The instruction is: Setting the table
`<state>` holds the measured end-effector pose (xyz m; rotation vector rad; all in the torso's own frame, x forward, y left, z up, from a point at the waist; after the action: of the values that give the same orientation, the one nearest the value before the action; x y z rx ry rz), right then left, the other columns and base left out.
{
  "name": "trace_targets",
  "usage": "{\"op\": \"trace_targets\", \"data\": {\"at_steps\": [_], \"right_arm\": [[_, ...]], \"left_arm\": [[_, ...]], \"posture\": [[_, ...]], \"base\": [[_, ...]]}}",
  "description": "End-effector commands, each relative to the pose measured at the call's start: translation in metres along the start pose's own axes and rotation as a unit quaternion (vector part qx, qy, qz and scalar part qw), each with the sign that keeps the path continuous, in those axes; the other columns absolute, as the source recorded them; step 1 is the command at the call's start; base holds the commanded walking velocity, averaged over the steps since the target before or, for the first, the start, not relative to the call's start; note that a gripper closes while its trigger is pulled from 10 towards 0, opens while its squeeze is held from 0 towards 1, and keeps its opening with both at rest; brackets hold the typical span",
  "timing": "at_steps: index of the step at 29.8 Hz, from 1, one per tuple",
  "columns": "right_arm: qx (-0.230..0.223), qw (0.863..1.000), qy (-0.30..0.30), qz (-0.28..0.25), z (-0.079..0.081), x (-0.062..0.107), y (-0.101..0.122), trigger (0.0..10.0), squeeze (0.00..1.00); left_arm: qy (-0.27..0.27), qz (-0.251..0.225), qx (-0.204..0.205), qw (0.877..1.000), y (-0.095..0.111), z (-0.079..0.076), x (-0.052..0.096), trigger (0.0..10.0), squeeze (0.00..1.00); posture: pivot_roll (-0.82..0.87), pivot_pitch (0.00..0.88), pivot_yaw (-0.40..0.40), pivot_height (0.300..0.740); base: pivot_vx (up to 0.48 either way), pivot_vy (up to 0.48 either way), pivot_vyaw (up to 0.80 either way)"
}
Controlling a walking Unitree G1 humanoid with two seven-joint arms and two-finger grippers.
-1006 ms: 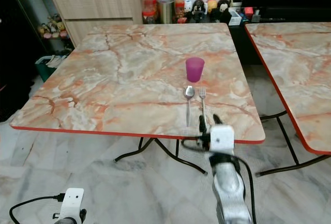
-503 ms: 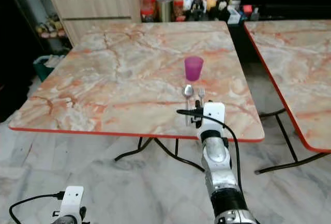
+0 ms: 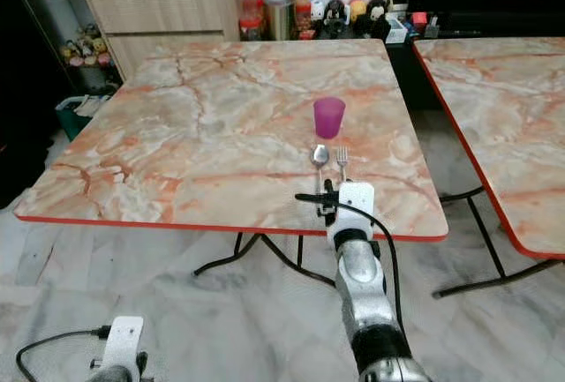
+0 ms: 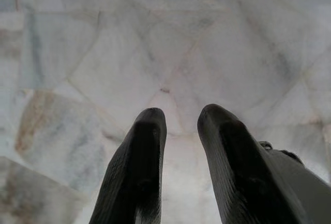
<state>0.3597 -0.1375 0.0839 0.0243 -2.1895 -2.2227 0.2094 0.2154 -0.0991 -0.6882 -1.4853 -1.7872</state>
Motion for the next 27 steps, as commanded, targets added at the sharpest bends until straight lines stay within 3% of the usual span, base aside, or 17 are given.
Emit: {"op": "trace_targets", "data": {"at_steps": [1, 27], "right_arm": [[0.002, 1.000, -0.006, -0.010, -0.005, -0.002, 0.004, 10.0, 0.00], [-0.004, 1.000, 0.012, -0.013, 0.006, -0.002, 0.005, 10.0, 0.00]], "left_arm": [[0.002, -0.008, -0.001, 1.000, 0.007, 0.001, -0.001, 10.0, 0.00], [0.008, -0.002, 0.010, 1.000, 0.002, 0.003, -0.001, 10.0, 0.00]], "posture": [[-0.03, 0.000, 0.060, 0.740], [-0.02, 0.000, 0.055, 0.740]], "base": [[0.270, 0.000, 0.00], [0.270, 0.000, 0.00]]}}
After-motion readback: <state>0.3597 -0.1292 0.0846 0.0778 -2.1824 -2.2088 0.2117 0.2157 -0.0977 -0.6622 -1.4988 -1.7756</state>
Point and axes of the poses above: a point about 5 cm out from each wrist's last joint towards the gripper, its own x axis pointing back from the gripper into the wrist, its own y axis along the axis of the wrist's last joint, z = x × y, the point moved 3 cm from there along -x, pointing out of the wrist towards the gripper, and after that the axes turned 2 degrees about -x, right-handed, at the moved point
